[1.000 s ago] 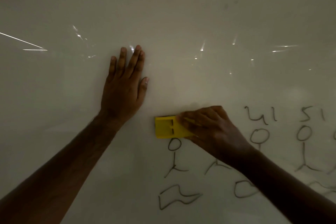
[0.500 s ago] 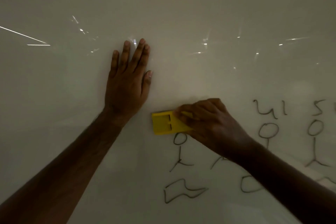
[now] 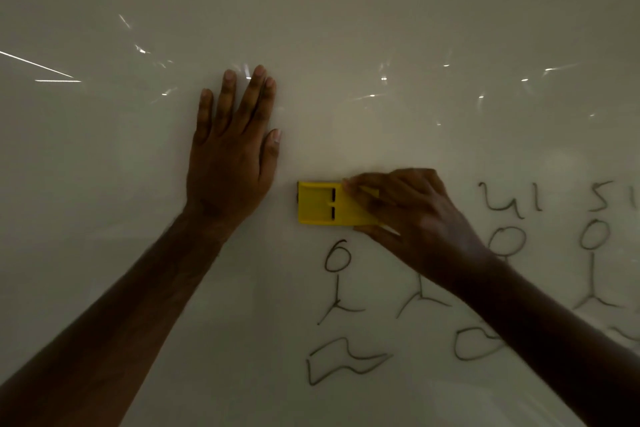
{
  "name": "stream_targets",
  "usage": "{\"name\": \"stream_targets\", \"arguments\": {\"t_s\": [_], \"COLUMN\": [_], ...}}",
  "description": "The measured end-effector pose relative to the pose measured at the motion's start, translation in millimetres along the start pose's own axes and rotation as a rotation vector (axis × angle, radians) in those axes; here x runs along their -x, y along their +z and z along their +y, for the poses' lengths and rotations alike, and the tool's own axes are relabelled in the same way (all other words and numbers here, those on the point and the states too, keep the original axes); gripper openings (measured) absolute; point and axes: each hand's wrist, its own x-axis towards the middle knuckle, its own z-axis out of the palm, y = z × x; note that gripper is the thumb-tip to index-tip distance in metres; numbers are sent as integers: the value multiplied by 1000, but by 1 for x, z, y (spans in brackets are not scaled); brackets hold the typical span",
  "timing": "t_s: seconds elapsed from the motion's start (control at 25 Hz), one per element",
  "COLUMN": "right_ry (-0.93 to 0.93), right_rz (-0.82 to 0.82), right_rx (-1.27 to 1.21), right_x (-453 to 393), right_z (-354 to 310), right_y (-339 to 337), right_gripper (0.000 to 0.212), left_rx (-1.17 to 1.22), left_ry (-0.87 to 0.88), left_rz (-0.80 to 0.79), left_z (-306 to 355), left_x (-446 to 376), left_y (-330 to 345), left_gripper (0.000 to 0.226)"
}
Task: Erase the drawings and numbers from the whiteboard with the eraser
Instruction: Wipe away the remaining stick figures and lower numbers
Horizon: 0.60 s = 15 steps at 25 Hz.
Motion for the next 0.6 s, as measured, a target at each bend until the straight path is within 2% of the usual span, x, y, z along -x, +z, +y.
{"name": "stream_targets", "arguments": {"t_s": [0.2, 0.36, 0.44, 0.6], "right_ry": [-25, 211, 271, 189], "right_rz": [-34, 82, 128, 99], "right_rx": [39, -16, -48, -67], "right_x": [54, 30, 13, 28], "right_z": [24, 64, 68, 53], "right_y": [-19, -33, -29, -20], "right_gripper": [49, 52, 52, 53], "left_rx": [-7, 7, 4, 10], "left_ry": [2, -4, 1, 1], "left_rz": [14, 8, 6, -9], "left_z": [-1, 1, 0, 0], "left_x": [2, 0, 1, 1], "left_y": [2, 1, 1, 1], "left_gripper": [60, 60, 60, 61]}}
